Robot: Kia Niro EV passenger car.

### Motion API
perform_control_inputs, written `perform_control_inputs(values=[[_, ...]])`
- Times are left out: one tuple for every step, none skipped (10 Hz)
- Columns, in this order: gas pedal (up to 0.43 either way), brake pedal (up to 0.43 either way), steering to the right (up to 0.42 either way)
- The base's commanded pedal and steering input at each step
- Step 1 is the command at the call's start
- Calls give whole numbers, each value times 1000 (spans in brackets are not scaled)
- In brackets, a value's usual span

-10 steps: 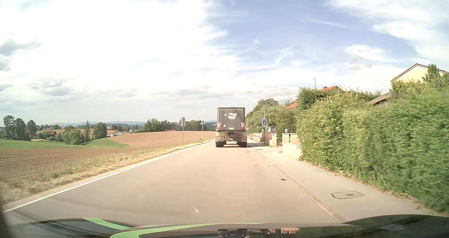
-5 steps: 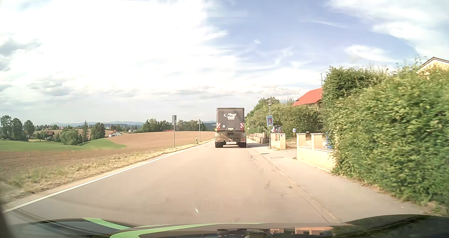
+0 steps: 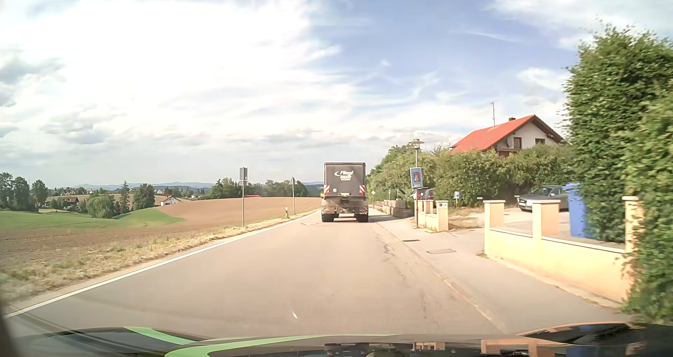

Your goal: Follow the waypoints while adhering to traffic rules and regulations

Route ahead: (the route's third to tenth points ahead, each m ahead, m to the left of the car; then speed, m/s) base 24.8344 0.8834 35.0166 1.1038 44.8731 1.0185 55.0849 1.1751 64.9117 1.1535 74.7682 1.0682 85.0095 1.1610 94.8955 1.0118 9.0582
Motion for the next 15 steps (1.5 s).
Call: perform_control_inputs(values=[[59, 0, 0], [59, 0, -1], [67, 0, -1], [79, 0, -1], [79, 0, -1], [79, 0, -1], [79, 0, -2], [79, 0, -3], [79, 0, -4], [79, 0, -4], [79, 0, -5], [79, 0, -5], [79, 0, -5], [79, 0, -6], [79, 0, -5]])
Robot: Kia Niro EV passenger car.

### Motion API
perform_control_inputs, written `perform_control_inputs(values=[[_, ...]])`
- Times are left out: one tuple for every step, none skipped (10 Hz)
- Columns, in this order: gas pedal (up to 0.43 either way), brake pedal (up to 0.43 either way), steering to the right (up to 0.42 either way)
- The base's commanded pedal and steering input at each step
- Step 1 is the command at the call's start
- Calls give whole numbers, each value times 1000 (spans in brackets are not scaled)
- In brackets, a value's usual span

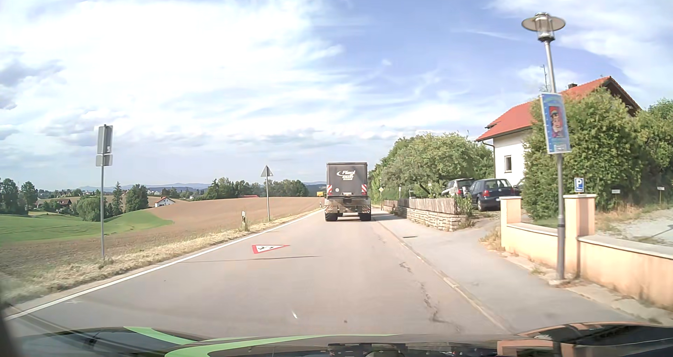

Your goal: Follow the waypoints while adhering to traffic rules and regulations

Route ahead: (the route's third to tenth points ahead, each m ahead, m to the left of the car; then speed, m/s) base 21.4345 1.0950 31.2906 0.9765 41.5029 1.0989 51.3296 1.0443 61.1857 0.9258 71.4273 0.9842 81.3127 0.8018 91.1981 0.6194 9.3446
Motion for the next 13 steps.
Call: perform_control_inputs(values=[[79, 0, -4], [79, 0, -1], [79, 0, 0], [79, 0, 0], [79, 0, 0], [67, 0, 0], [59, 0, 0], [59, 0, 0], [59, 0, 0], [59, 0, 0], [59, 0, 0], [59, 0, 0], [59, 0, 0]])
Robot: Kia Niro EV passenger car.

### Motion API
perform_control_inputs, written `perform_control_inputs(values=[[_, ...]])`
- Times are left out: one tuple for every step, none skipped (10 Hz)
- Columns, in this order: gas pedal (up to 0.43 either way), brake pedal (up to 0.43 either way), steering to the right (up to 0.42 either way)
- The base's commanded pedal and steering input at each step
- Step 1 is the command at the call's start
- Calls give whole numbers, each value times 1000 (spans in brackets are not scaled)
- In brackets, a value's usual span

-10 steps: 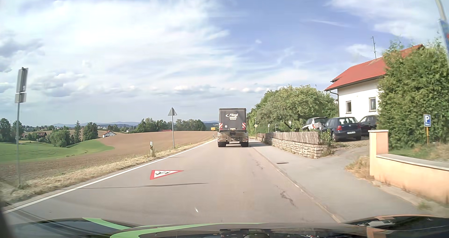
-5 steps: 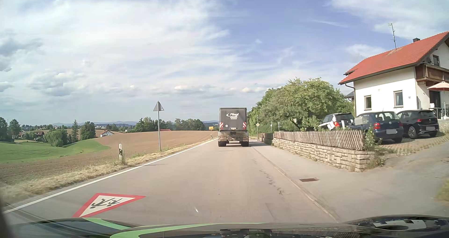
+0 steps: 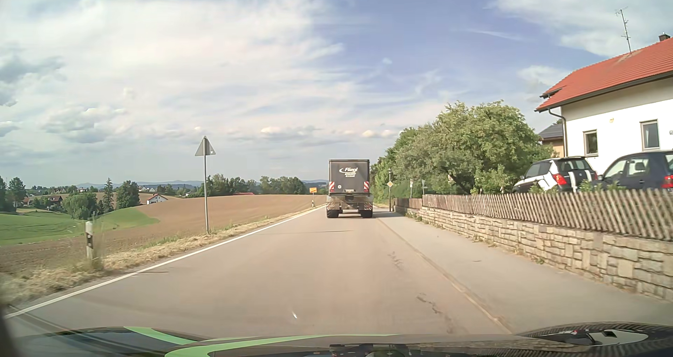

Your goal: Follow the waypoints while adhering to traffic rules and regulations

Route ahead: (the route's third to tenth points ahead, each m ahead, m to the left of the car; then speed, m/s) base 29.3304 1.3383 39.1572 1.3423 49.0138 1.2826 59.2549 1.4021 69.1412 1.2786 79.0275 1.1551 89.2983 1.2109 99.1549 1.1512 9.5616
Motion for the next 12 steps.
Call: perform_control_inputs(values=[[59, 0, 0], [59, 0, -1], [59, 0, -1], [59, 0, -1], [59, 0, -1], [59, 0, -1], [59, 0, -1], [59, 0, -1], [59, 0, -1], [59, 0, -1], [59, 0, -1], [59, 0, -1]])
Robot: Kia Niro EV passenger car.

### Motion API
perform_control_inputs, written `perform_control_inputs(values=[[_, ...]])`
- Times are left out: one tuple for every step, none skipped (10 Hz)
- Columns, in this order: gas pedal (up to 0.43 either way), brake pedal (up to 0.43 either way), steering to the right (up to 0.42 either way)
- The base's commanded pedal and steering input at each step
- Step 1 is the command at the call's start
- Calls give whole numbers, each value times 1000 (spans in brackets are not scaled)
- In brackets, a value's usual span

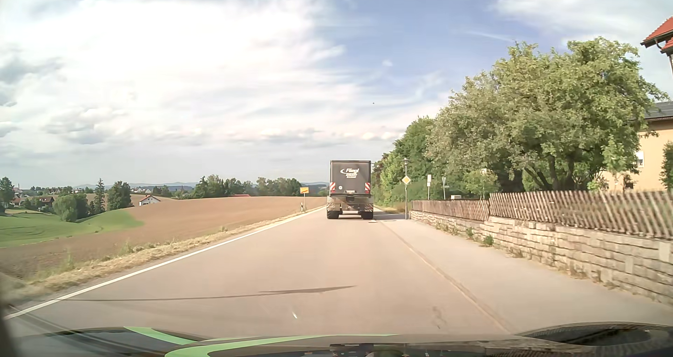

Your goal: Follow the waypoints while adhering to traffic rules and regulations

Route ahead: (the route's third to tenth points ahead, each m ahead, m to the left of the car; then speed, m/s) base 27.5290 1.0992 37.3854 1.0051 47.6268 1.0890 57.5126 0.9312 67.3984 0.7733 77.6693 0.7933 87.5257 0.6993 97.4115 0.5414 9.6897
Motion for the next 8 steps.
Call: perform_control_inputs(values=[[59, 0, 0], [59, 0, 1], [59, 0, 0], [39, 0, 0], [39, 0, 0], [39, 0, 0], [39, 0, -1], [39, 0, -1]])
